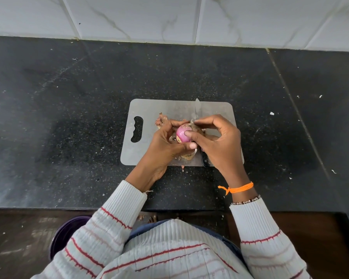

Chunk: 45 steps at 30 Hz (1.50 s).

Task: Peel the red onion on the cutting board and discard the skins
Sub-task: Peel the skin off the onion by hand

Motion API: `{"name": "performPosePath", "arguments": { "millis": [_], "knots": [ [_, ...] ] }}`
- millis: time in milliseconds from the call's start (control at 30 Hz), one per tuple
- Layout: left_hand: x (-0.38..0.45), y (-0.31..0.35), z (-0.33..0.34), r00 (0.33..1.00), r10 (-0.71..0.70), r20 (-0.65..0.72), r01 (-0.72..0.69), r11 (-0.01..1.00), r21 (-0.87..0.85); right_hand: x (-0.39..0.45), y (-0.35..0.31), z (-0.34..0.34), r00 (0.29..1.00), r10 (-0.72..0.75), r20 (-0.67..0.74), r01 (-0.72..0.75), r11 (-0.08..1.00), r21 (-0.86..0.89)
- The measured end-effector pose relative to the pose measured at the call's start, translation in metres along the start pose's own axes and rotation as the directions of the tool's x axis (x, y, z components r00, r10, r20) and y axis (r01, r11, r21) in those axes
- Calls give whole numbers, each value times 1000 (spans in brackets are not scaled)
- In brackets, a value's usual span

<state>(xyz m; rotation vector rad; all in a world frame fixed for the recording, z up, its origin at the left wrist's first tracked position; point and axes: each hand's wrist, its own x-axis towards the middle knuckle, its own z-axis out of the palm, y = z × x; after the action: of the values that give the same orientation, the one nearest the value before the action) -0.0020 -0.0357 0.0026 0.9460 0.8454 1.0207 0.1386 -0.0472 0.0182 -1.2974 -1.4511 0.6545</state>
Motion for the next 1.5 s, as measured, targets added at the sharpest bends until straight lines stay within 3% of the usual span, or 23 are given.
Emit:
{"name": "performPosePath", "arguments": {
  "millis": [333, 567, 700, 800, 867, 1033, 1200, 1367, 1500],
  "knots": [
    [1, -1, -2, 997, 67, -42, -64, 996, 67, 5, 5, 6, 1000, -8, -25, 10, 999, 53],
    [3, -4, -4, 999, 39, 35, -39, 999, -14, 2, 12, 5, 959, 211, -187, -184, 971, 154],
    [5, -2, -6, 998, 59, 2, -59, 998, -7, 0, 11, 2, 984, 155, -85, -149, 986, 76],
    [6, -2, -7, 996, 85, -15, -84, 996, 43, -1, 8, 3, 953, 269, 137, -289, 944, 160],
    [5, -1, -7, 998, 68, -4, -67, 996, 66, -3, 8, 6, 942, 272, 195, -309, 931, 194],
    [3, 3, -11, 994, -75, 79, 66, 992, 108, 0, 7, 5, 961, 214, 176, -255, 930, 264],
    [2, 3, -12, 989, -124, 86, 116, 989, 96, 0, 14, 3, 964, 180, 197, -242, 900, 364],
    [1, -1, -6, 992, -105, 67, 93, 982, 164, -3, 14, 1, 949, 268, 167, -315, 850, 421],
    [2, 0, -4, 1000, -2, -2, 3, 960, 280, -1, 10, -1, 921, 367, 129, -386, 819, 425]
  ]
}}
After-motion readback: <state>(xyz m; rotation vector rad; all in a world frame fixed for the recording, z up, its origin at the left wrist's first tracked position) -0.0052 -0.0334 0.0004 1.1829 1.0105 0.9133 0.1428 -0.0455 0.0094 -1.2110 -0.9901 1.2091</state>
